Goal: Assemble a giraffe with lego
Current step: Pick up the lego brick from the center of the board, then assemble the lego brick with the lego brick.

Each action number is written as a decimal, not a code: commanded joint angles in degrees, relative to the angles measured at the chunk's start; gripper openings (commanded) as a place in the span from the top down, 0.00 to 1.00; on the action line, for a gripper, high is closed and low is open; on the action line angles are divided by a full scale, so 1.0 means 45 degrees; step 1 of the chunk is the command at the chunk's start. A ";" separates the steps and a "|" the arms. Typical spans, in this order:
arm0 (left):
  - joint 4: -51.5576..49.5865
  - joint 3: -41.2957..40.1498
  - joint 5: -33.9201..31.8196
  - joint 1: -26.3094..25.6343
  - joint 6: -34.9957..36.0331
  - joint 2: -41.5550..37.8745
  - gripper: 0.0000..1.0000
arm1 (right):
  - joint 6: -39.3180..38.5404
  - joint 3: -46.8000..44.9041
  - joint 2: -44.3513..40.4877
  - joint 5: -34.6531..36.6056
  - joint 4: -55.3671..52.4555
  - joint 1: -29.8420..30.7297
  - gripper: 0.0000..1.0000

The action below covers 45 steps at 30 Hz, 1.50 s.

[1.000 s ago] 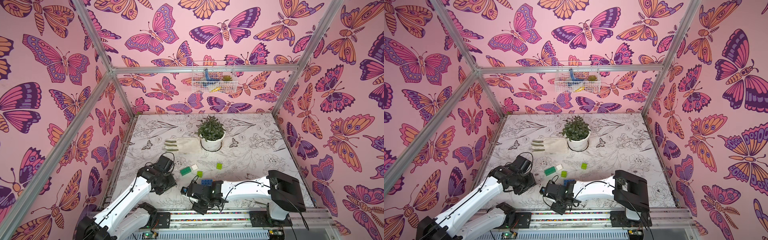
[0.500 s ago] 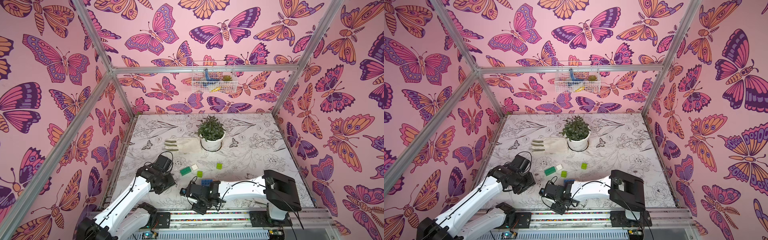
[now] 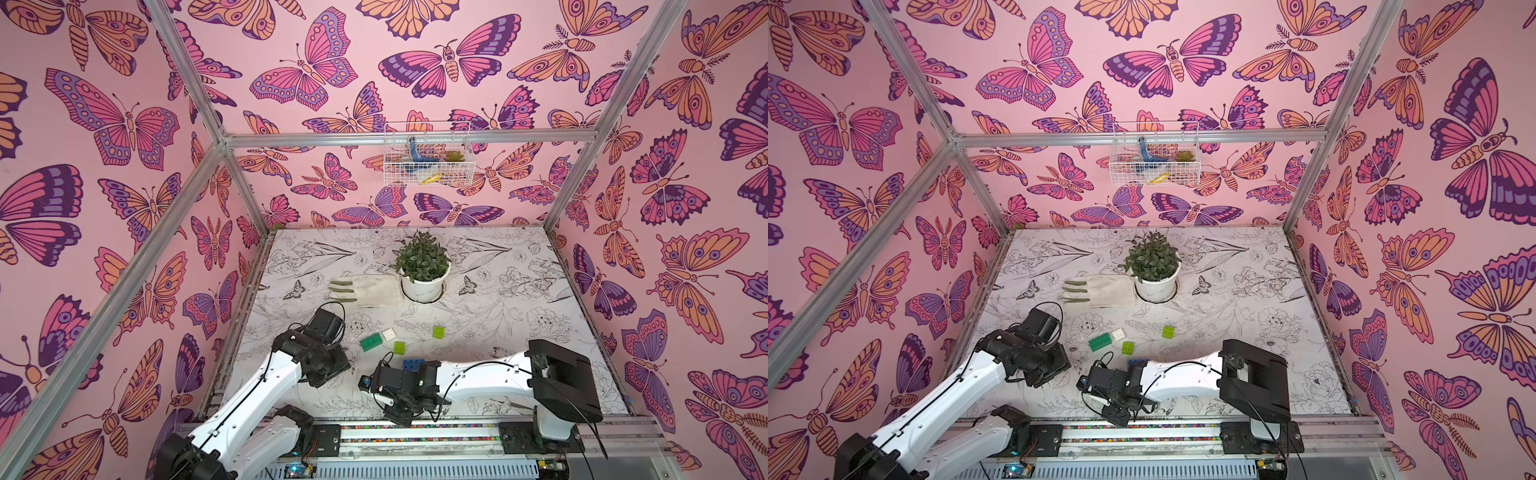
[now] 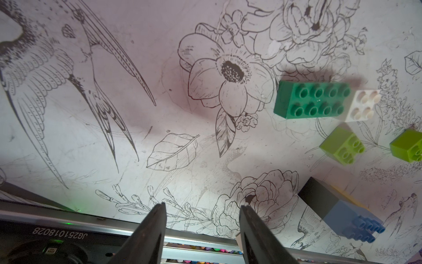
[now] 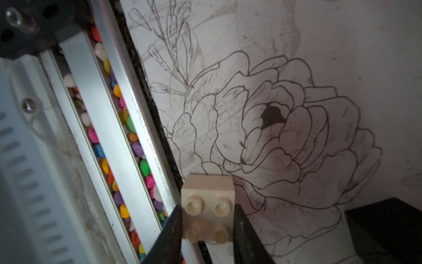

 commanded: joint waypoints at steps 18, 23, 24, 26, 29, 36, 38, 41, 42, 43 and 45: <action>-0.0268 0.0664 0.1241 -0.0070 0.2010 0.0577 0.21 | -0.1003 0.0795 -0.5608 0.1020 -0.4221 -0.2353 0.90; -0.0228 0.0858 0.0979 -0.0691 0.2670 0.0241 0.11 | -0.3314 0.1562 -0.5804 0.0752 -0.5429 -0.4306 0.91; -0.0177 0.0796 0.1049 -0.0776 0.2705 0.0062 0.11 | -0.3889 0.1565 -0.5762 0.0560 -0.5476 -0.4594 0.91; 0.0013 0.0617 0.1332 -0.0954 0.2723 -0.0278 0.11 | -0.4844 0.1461 -0.5625 0.0086 -0.5324 -0.4977 0.92; 0.0353 0.0433 0.2202 -0.1400 0.2968 -0.0118 0.08 | -0.6273 0.1437 -0.5132 -0.0968 -0.5221 -0.5139 0.94; 0.0479 0.0222 0.1703 -0.2901 0.2166 0.0118 0.05 | -0.7681 0.1758 -0.4235 -0.2523 -0.4820 -0.5431 0.96; 0.0568 -0.0048 0.1648 -0.2924 0.1814 -0.0227 0.06 | -0.7885 0.1763 -0.3989 -0.2693 -0.4817 -0.5421 0.95; 0.0600 -0.0443 0.1584 -0.2934 0.1494 -0.0673 0.06 | -0.8254 0.1772 -0.3554 -0.2907 -0.4859 -0.5422 0.95; 0.0593 -0.0558 0.1609 -0.2924 0.1413 -0.0754 0.07 | -0.8371 0.1835 -0.3365 -0.3050 -0.4914 -0.5414 0.95; 0.0599 -0.0652 0.1661 -0.2930 0.1349 -0.0787 0.07 | -0.8403 0.1877 -0.3233 -0.3191 -0.4869 -0.5407 0.95; 0.0587 -0.0731 0.1738 -0.2941 0.1259 -0.0830 0.07 | -0.8337 0.1933 -0.3016 -0.3370 -0.4717 -0.5402 0.95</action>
